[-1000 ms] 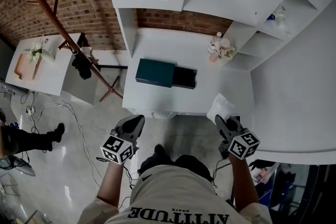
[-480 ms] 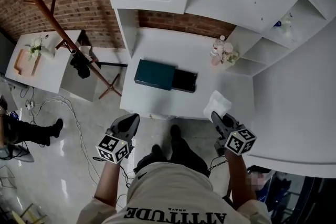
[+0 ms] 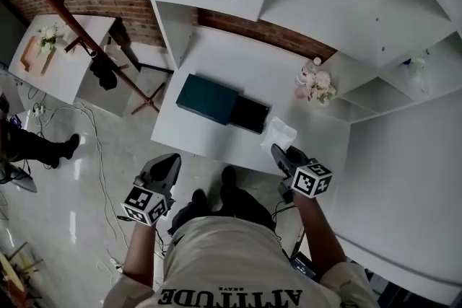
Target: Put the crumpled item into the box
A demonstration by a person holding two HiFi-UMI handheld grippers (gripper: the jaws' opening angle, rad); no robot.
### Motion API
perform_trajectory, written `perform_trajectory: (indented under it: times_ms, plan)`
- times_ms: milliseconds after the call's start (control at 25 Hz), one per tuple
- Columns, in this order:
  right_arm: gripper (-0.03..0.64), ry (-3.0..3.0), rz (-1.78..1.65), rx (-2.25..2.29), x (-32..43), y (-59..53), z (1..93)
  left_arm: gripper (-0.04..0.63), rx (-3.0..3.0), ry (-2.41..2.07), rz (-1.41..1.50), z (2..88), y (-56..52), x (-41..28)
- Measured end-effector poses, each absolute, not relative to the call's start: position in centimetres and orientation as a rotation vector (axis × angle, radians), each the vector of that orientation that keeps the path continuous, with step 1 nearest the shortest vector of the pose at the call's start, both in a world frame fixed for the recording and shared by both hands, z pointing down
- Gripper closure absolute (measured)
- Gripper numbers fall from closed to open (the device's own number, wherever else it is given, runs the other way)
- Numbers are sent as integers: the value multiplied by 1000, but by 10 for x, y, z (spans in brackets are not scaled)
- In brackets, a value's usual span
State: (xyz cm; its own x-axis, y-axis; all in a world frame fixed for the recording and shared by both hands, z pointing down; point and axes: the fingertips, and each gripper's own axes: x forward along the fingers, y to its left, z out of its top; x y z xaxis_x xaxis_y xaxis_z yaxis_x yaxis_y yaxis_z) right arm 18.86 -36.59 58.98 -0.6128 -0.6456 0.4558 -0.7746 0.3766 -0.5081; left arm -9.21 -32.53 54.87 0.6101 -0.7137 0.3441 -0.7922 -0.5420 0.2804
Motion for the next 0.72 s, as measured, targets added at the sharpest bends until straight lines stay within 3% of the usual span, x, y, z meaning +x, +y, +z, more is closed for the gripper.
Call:
perform_trajectory:
  times_ms: [720]
  plan:
    - [538,-2172,1471,1024,166,-474,758,569,2218,-1377,316,576,-338,-65]
